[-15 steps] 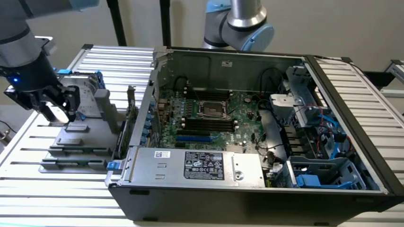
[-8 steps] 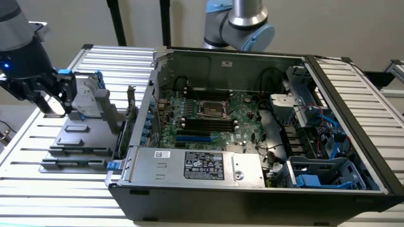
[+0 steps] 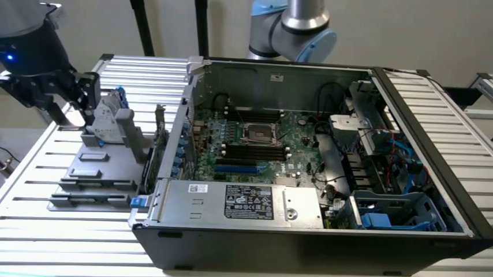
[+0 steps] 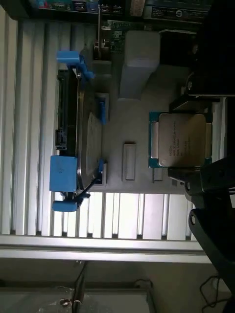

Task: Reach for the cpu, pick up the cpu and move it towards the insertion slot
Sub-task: 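Pick up the cpu and move it towards the insertion slot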

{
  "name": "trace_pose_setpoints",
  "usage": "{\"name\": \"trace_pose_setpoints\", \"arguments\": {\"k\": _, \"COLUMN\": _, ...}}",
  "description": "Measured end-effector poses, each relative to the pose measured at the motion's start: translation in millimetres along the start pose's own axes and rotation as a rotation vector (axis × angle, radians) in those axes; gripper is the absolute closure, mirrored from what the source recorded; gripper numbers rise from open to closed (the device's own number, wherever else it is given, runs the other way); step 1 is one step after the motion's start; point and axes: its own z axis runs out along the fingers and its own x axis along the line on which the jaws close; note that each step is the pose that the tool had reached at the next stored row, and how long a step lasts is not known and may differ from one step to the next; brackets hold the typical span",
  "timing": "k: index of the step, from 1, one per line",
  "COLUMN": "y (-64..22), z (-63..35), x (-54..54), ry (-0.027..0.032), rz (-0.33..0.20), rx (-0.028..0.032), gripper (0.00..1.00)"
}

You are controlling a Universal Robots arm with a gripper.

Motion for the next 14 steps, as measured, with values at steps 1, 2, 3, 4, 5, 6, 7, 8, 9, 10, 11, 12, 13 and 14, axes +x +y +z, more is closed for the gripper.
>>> {"name": "trace_pose_setpoints", "arguments": {"k": 1, "y": -0.2, "z": -4.7, "x": -3.5, "ry": 0.0, "rz": -0.001, "rx": -0.0021, "gripper": 0.45}}
{"name": "trace_pose_setpoints", "arguments": {"k": 2, "y": -0.5, "z": -9.1, "x": -6.9, "ry": 0.0, "rz": -0.002, "rx": -0.0042, "gripper": 0.45}}
{"name": "trace_pose_setpoints", "arguments": {"k": 3, "y": -0.7, "z": -13.9, "x": -10.4, "ry": -0.0001, "rz": -0.003, "rx": -0.0064, "gripper": 0.45}}
{"name": "trace_pose_setpoints", "arguments": {"k": 4, "y": -1.0, "z": -18.3, "x": -13.8, "ry": 0.0, "rz": -0.004, "rx": -0.0083, "gripper": 0.45}}
{"name": "trace_pose_setpoints", "arguments": {"k": 5, "y": -1.2, "z": -23.2, "x": -17.5, "ry": -0.0001, "rz": -0.005, "rx": -0.0107, "gripper": 0.45}}
{"name": "trace_pose_setpoints", "arguments": {"k": 6, "y": -1.4, "z": -27.8, "x": -21.0, "ry": -0.0001, "rz": -0.006, "rx": -0.0127, "gripper": 0.45}}
{"name": "trace_pose_setpoints", "arguments": {"k": 7, "y": -1.7, "z": -32.4, "x": -24.9, "ry": 0.0, "rz": -0.006, "rx": -0.0145, "gripper": 0.45}}
{"name": "trace_pose_setpoints", "arguments": {"k": 8, "y": -1.8, "z": -36.9, "x": -28.9, "ry": 0.0, "rz": -0.007, "rx": -0.0163, "gripper": 0.45}}
{"name": "trace_pose_setpoints", "arguments": {"k": 9, "y": -2.0, "z": -41.5, "x": -33.2, "ry": 0.0004, "rz": -0.007, "rx": -0.0177, "gripper": 0.45}}
{"name": "trace_pose_setpoints", "arguments": {"k": 10, "y": -2.2, "z": -46.1, "x": -37.7, "ry": 0.0006, "rz": -0.008, "rx": -0.0192, "gripper": 0.45}}
{"name": "trace_pose_setpoints", "arguments": {"k": 11, "y": -2.3, "z": -50.6, "x": -42.1, "ry": 0.0009, "rz": -0.008, "rx": -0.0204, "gripper": 0.45}}
{"name": "trace_pose_setpoints", "arguments": {"k": 12, "y": -2.3, "z": -55.2, "x": -46.4, "ry": 0.0016, "rz": -0.008, "rx": -0.0214, "gripper": 0.45}}
{"name": "trace_pose_setpoints", "arguments": {"k": 13, "y": -2.4, "z": -60.1, "x": -51.3, "ry": 0.0024, "rz": -0.008, "rx": -0.0221, "gripper": 0.45}}
{"name": "trace_pose_setpoints", "arguments": {"k": 14, "y": -2.4, "z": -64.2, "x": -55.7, "ry": 0.0029, "rz": -0.009, "rx": -0.0226, "gripper": 0.45}}
